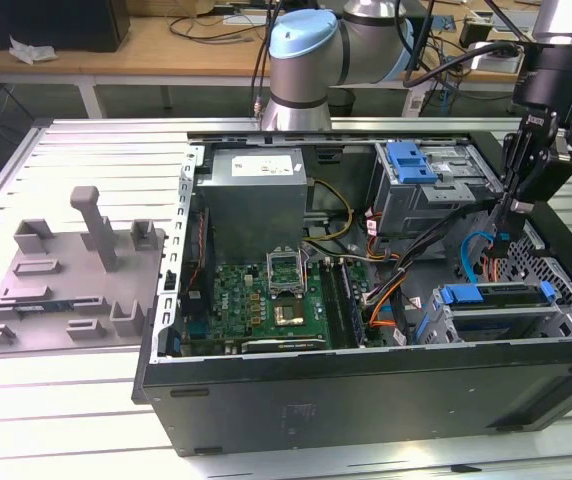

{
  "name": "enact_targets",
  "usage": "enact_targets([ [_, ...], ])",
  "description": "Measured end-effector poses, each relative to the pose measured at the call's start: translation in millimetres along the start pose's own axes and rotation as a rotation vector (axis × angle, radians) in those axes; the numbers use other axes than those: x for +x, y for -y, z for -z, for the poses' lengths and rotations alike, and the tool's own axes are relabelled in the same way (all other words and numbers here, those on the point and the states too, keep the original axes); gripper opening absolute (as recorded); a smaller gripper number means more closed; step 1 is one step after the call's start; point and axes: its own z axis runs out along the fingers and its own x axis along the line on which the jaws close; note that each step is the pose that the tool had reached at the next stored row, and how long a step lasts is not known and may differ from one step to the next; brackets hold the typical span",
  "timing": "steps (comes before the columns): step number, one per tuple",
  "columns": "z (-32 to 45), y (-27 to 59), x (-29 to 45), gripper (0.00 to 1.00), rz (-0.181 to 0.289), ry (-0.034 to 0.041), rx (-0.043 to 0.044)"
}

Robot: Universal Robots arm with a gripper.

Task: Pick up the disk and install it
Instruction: 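Insert the first disk wire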

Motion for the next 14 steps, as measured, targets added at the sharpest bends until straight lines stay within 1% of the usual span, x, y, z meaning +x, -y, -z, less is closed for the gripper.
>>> enact_targets([
  [3,1.6,-0.1,1.0,0.17,0.0,0.0028,-0.0008],
  [6,5.1,-0.8,4.1,0.17,0.001,0.0069,-0.0021],
  [7,5.7,-1.5,7.2,0.17,0.001,0.0126,-0.0035],
  [9,5.4,-1.9,12.4,0.17,0.002,0.0284,-0.007],
  [11,5.7,-1.7,17.3,0.17,0.004,0.0423,-0.01],
  [12,5.9,-1.5,19.5,0.17,0.004,0.048,-0.0112],
  [14,5.9,-1.2,22.8,0.17,0.005,0.0554,-0.0129],
])
